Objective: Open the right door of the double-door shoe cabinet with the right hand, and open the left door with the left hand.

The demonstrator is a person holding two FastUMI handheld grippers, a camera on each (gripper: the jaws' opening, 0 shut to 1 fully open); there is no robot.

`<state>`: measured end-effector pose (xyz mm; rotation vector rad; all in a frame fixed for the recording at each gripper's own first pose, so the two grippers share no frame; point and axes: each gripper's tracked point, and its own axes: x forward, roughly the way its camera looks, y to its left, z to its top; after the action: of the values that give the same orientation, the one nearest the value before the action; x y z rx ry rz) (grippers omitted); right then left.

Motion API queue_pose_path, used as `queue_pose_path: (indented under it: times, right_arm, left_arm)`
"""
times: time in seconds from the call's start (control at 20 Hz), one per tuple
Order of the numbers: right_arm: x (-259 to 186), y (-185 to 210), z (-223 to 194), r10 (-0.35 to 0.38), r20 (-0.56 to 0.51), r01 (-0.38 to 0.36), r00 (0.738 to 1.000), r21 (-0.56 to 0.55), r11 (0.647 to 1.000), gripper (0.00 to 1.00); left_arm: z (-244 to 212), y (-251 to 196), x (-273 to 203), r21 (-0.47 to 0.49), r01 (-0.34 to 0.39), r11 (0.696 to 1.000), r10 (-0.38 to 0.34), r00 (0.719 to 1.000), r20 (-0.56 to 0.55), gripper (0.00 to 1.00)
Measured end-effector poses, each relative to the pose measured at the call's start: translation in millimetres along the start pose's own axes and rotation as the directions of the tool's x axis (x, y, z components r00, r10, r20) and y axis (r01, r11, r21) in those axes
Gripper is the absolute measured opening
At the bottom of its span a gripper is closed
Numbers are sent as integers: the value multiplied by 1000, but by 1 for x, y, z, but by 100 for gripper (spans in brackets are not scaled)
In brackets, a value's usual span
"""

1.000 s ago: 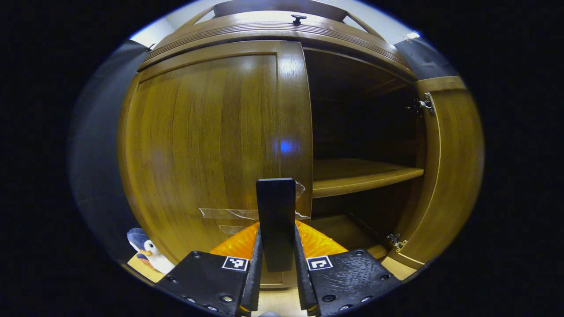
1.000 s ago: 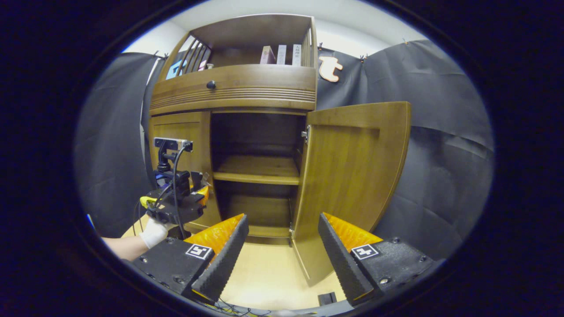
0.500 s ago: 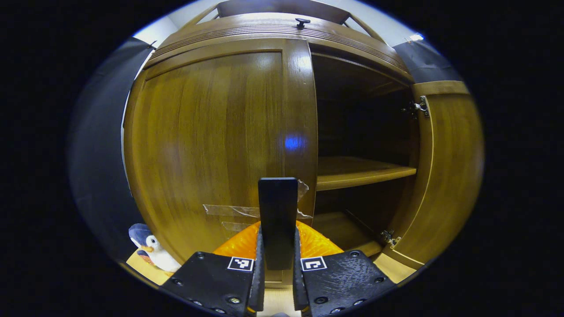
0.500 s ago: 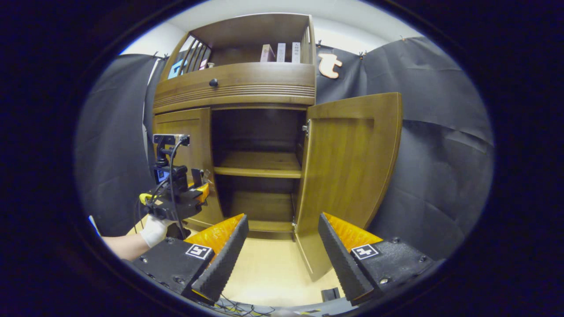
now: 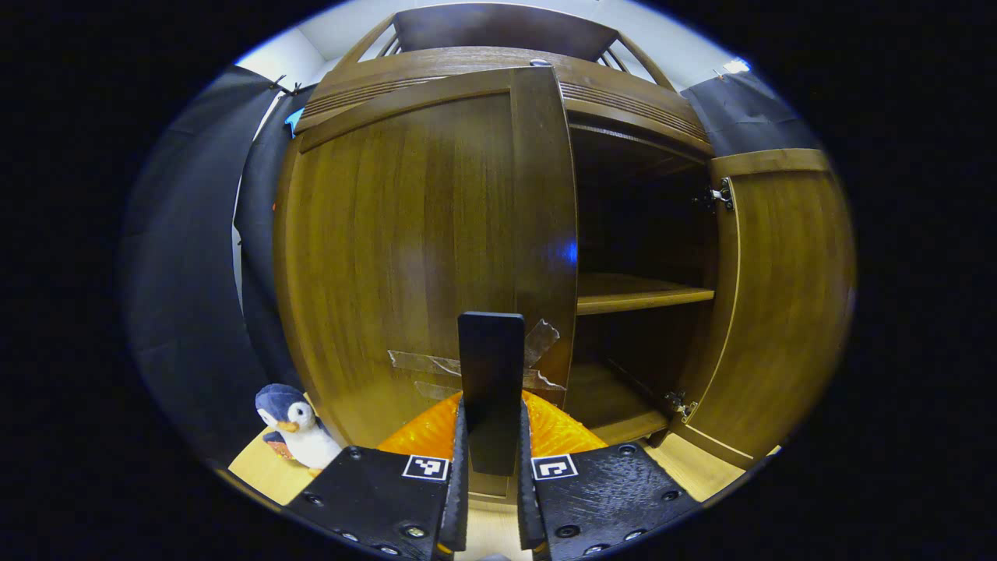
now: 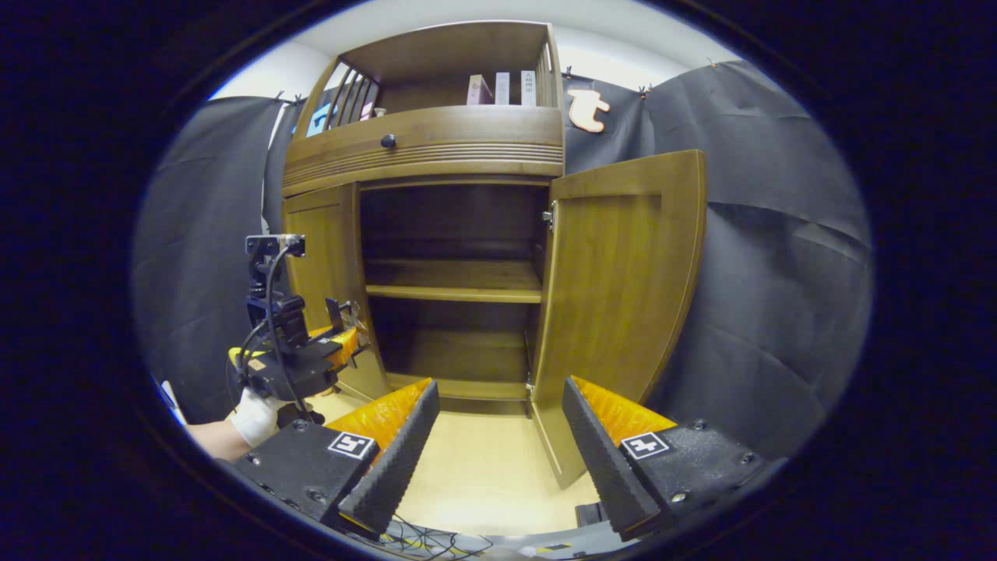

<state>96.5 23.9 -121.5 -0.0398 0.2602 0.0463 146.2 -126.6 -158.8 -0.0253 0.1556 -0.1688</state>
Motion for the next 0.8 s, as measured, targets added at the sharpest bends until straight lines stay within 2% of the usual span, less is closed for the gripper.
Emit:
queue_pose_path:
  times: [0.8]
  right_arm:
    - [-5,38,-8,117,-8,-117,993,-33,993,100]
  left_arm:
    - [-12,62,-94,-7,-78,997,78,997,-4,24]
